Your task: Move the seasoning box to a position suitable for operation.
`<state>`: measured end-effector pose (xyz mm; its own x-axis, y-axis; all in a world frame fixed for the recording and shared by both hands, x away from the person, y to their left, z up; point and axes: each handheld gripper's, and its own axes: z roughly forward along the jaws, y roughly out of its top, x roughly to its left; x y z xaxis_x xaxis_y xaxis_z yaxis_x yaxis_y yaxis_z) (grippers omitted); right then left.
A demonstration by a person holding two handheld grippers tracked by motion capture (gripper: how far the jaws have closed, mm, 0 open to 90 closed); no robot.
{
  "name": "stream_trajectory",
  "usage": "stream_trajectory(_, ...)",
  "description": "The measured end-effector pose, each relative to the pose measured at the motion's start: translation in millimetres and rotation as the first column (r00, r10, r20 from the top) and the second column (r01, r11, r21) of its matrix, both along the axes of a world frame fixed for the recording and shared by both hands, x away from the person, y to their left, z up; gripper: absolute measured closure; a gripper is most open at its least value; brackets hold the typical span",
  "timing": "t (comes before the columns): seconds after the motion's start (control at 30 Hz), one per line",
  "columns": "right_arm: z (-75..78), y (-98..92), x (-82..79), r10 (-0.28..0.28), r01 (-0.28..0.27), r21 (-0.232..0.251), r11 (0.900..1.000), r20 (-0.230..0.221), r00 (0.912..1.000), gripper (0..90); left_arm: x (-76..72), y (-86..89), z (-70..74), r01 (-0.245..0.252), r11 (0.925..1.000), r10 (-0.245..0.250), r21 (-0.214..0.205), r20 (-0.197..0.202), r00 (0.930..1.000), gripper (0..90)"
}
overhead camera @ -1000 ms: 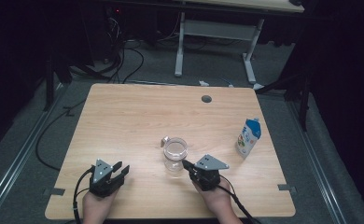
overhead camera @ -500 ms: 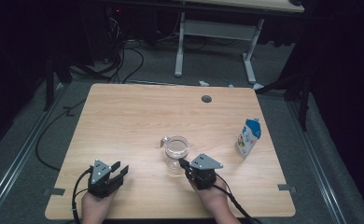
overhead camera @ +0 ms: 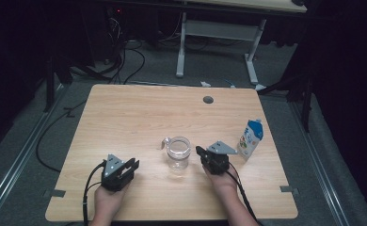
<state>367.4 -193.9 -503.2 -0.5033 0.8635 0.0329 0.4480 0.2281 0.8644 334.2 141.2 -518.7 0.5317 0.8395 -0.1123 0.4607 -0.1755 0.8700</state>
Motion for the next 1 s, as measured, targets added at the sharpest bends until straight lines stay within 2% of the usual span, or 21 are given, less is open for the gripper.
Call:
stream_trajectory(0.07, -2.2, 0.9, 16.0, 0.001, -0.001, 0.017, 0.9999, -0.018, 0.9998, 89.6, 3.7, -5.3, -0.7, 0.000, 1.0000, 0.000, 0.002, -0.004, 1.0000, 82.2)
stream_trajectory(0.17, -1.9, 5.8, 28.1, 0.058, -0.057, 0.049, 0.9972, -0.007, 0.9983, 89.7, 5.3, -7.4, -1.4, -0.001, 1.0000, 0.001, 0.006, -0.007, 1.0000, 84.6)
stream_trajectory(0.27, 1.8, 12.5, 24.9, 0.092, -0.093, 0.045, 0.9946, 0.020, 0.9956, 89.9, 3.0, -4.4, -2.2, -0.005, 0.9997, 0.005, 0.023, -0.008, 1.0000, 87.9)
stream_trajectory(0.4, 4.2, 17.0, 18.1, 0.102, -0.103, 0.013, 0.9946, 0.044, 0.9938, 89.8, 3.8, -4.0, -5.1, -0.009, 1.0000, 0.009, 0.004, -0.025, 0.9996, 90.0)
stream_trajectory(0.53, 3.8, 18.7, 16.2, 0.096, -0.097, 0.016, 0.9952, 0.046, 0.9943, 89.8, 15.1, -27.7, -5.2, 0.024, 0.9997, -0.024, -0.011, -0.029, 0.9993, 90.0)
stream_trajectory(0.67, 2.8, 20.0, 16.4, 0.086, -0.087, 0.013, 0.9962, 0.043, 0.9954, 89.8, 35.0, -61.7, -0.4, 0.051, 0.9987, -0.051, 0.003, -0.002, 0.9987, 90.0)
stream_trajectory(0.77, 2.8, 21.1, 16.1, 0.081, -0.082, 0.013, 0.9966, 0.041, 0.9958, 89.8, 41.6, -74.4, 0.3, 0.063, 0.9980, -0.063, -0.004, 0.010, 0.9980, 90.0)
stream_trajectory(0.87, 3.5, 22.0, 15.1, 0.081, -0.081, 0.001, 0.9967, 0.044, 0.9958, 89.0, 41.3, -74.5, 1.2, 0.043, 0.9990, -0.043, -0.015, 0.022, 0.9989, 90.0)
stream_trajectory(1.0, 5.2, 19.1, 14.5, 0.073, -0.072, -0.009, 0.9973, 0.057, 0.9957, 88.3, 37.0, -64.4, 5.4, 0.023, 0.9995, -0.022, -0.023, 0.040, 0.9989, 90.0)
